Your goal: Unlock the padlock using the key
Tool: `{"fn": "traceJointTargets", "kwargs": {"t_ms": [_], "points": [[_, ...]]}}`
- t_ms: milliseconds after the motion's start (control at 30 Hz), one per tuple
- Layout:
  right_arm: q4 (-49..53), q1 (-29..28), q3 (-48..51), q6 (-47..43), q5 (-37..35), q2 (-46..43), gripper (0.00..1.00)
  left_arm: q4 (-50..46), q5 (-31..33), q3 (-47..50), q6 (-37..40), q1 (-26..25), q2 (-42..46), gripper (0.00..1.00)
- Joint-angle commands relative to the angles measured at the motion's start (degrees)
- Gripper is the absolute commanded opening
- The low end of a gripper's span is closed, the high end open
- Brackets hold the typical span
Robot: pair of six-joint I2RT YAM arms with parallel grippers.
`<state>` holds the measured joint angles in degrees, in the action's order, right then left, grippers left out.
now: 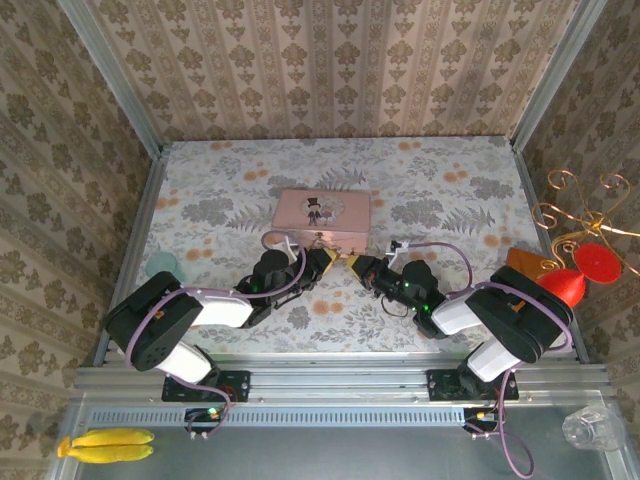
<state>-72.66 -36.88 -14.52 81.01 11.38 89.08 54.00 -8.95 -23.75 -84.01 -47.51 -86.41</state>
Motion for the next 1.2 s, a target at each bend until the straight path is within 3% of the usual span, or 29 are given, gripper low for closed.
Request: {"fn": "traceJointTargets", "kwargs": {"t_ms": [0,800,1167], "points": [[-1.8,0.1,-1.2,-0.6,-1.1,0.0,0.0,5.2,-2.5,-0.9,1.8,-0.7,2.6,0.0],[-2.2,1.2,-3.0,-2.8,1.1,3.9,0.0,7.1,-3.5,-1.7,0.9,-1.1,2.0,0.0],[-2.4,-2.9,-2.9,-1.5,-1.6,5.0,0.0,8.2,-3.5,-3.0,0.9,-1.0,0.5,0.0]]}}
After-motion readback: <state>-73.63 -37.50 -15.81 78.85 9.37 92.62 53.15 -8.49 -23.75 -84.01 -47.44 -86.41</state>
